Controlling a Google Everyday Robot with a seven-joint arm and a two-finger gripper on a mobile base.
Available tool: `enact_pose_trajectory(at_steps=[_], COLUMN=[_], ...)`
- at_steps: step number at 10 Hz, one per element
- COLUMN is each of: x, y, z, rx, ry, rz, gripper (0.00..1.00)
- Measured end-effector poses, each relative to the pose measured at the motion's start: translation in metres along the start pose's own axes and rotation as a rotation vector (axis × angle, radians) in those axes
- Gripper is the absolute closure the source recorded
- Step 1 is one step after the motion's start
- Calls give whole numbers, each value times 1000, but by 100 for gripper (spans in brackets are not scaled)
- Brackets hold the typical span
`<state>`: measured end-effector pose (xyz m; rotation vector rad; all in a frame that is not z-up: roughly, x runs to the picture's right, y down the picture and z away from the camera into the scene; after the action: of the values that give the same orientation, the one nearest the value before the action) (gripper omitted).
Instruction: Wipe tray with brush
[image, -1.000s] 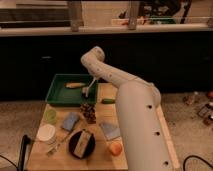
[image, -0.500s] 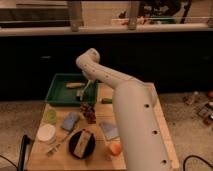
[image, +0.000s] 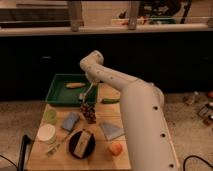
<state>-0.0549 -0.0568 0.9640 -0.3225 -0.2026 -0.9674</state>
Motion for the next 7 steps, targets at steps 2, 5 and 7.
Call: enact_pose_trajectory(at_steps=[2, 5, 7], x=[22, 38, 33], y=[5, -6, -18], z=[-2, -1, -2], rx=[-1, 5, 25], ry=[26, 56, 70], rz=[41, 86, 103], gripper=[100, 100, 100])
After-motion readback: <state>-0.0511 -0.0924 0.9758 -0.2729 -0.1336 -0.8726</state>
